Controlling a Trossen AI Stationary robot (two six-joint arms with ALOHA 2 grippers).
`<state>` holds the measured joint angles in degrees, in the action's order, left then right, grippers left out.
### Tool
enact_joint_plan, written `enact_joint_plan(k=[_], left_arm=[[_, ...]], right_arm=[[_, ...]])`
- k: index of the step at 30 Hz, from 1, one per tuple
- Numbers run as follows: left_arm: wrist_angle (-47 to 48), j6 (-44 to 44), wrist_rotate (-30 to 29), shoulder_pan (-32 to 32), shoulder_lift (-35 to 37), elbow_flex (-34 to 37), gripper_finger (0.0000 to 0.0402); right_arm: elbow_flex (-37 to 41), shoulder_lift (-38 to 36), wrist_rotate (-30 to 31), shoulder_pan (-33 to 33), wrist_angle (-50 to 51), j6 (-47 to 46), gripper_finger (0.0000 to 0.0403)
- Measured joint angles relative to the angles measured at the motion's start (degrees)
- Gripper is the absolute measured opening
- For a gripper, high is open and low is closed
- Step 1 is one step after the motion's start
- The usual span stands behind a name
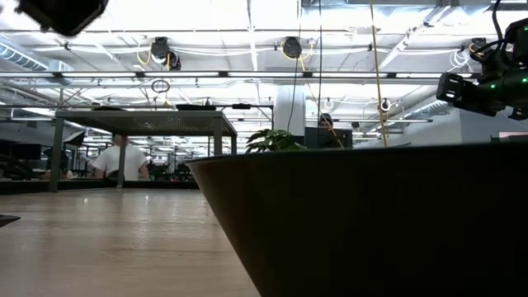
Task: Pick & Place Mini shaped plates
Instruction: Stack the black square plate on top of the other black square plate on the shelf
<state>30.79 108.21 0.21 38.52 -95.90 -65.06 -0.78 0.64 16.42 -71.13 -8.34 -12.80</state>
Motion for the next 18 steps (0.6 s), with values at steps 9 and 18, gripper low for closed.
enact_joint_plan(k=[9,18], left_arm=[[-0.70,0.12,-0.26,-1.31,-2.55,0.07,0.0083],[-1.99,-1.18,-0.09,-1.42,-2.53,0.04,0.0084]], right_arm=[[-0.01,0.01,-0.02,0.00,0.01,0.00,0.0100],[-0.02,0.00,-0.02,0.00,0.00,0.00,0.0100]])
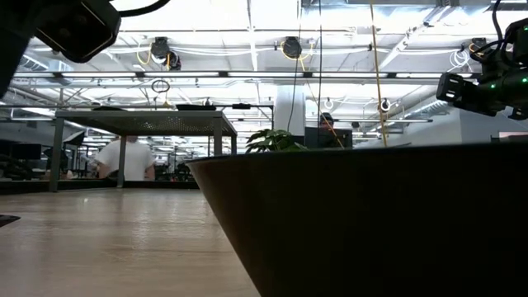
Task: Pick & Place Mini shaped plates
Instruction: Stack the black square plate on top of the other black square plate on the shelf
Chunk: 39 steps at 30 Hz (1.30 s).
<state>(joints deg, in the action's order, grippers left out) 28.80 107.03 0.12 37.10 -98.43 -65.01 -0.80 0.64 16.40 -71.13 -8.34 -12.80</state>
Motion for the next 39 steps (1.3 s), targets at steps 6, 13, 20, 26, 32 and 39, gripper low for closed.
enact_joint_plan(k=[6,13,20,26,32,39], left_arm=[[-0.37,-1.71,3.24,0.15,0.00,-0.02,0.0084],[-0.59,-0.88,3.33,0.15,0.00,-0.02,0.0084],[-0.20,3.05,3.10,0.26,-0.86,-0.04,0.0084],[-2.36,6.30,6.99,0.50,-2.88,-0.04,0.0094],[-3.59,7.29,8.35,0.52,-2.86,-0.07,0.0154],[-2.15,5.57,6.50,0.51,-2.86,-0.07,0.0194]], right_arm=[[0.00,0.02,0.00,0.00,0.00,0.02,0.0100],[0.01,0.01,0.00,0.00,0.01,0.00,0.0100],[0.01,0.01,0.00,0.00,0.01,0.00,0.0100],[0.02,0.01,0.00,0.00,0.02,0.00,0.0100],[0.02,0.00,0.00,0.00,0.02,0.00,0.0100],[0.02,0.00,0.00,0.00,0.02,0.00,0.0100]])
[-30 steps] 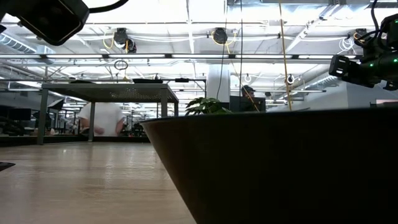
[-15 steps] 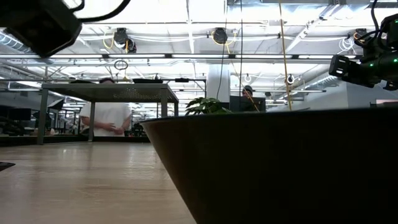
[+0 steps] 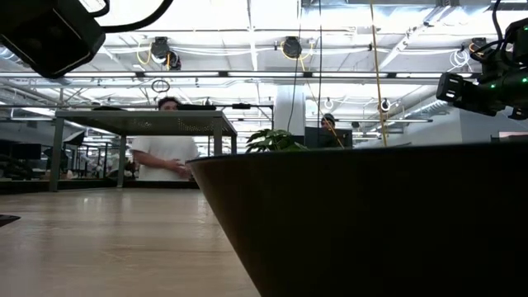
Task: Pick & Place Mini shaped plates
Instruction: Stack the black square plate on top of the other black square plate on the shelf
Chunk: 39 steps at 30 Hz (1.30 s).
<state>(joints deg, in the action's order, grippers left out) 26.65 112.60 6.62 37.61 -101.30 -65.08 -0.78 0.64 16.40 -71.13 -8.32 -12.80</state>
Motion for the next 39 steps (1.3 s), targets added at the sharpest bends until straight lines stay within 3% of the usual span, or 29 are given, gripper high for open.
enact_joint_plan(k=[7,16,20,30,39], left_arm=[[-0.37,-1.30,-2.56,0.37,-1.98,0.00,0.0195],[-6.30,-2.46,0.14,0.37,-8.17,-0.10,0.0189],[-6.24,-2.38,1.14,0.39,-8.48,-0.13,0.0153],[-7.18,-2.40,1.07,0.32,-8.55,0.00,0.0013],[-7.73,-3.62,0.31,-0.83,-7.85,0.05,0.0005]], right_arm=[[-0.01,0.00,0.00,0.00,-0.01,0.00,0.0100],[-0.02,0.02,-0.02,-0.02,-0.02,0.00,0.0100],[0.00,0.01,0.00,0.00,0.00,0.00,0.0100],[0.00,0.01,0.00,0.00,-0.01,0.00,0.0100],[-0.01,0.00,0.00,0.00,0.00,0.01,0.0100]])
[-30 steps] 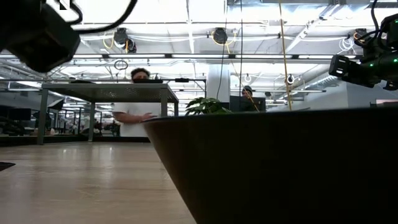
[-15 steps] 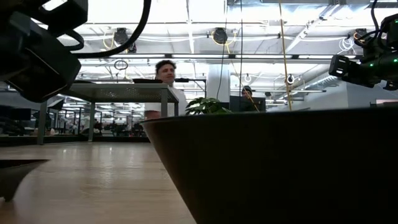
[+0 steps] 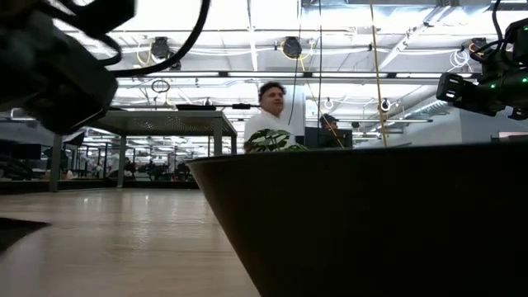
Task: Pick & Place Mini shaped plates
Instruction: Stack the black square plate on top of the other black square plate on the shelf
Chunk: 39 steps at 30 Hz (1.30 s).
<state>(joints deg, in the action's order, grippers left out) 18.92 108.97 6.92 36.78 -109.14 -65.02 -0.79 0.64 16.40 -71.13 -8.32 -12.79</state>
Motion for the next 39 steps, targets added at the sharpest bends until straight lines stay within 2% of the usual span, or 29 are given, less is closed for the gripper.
enact_joint_plan(k=[6,13,16,20,28,31,39], left_arm=[[2.24,-5.25,-5.16,-2.77,4.41,0.10,0.0007],[15.25,-13.70,-11.30,-8.44,13.53,0.06,0.0009],[20.24,-17.20,-15.92,-11.61,17.92,0.03,0.0004],[24.12,-21.69,-24.92,-15.91,23.47,0.03,0.0011],[24.43,-31.00,-40.34,-23.79,30.52,-0.03,0.0012],[24.42,-34.53,-43.06,-26.72,31.74,-0.01,0.0011],[24.58,-42.04,-45.12,-34.89,32.24,-0.01,0.0015]], right_arm=[[-0.01,0.01,0.00,0.00,0.00,-0.01,0.0100],[0.01,0.01,0.00,-0.01,-0.02,-0.01,0.0100],[0.01,0.01,0.00,-0.01,0.00,-0.01,0.0100],[0.01,0.00,0.00,0.00,0.00,-0.01,0.0100],[0.01,0.00,0.00,0.00,0.00,-0.01,0.0100],[0.00,0.00,0.02,0.00,0.00,-0.01,0.0100],[-0.01,0.00,0.00,0.00,0.00,-0.01,0.0100]])
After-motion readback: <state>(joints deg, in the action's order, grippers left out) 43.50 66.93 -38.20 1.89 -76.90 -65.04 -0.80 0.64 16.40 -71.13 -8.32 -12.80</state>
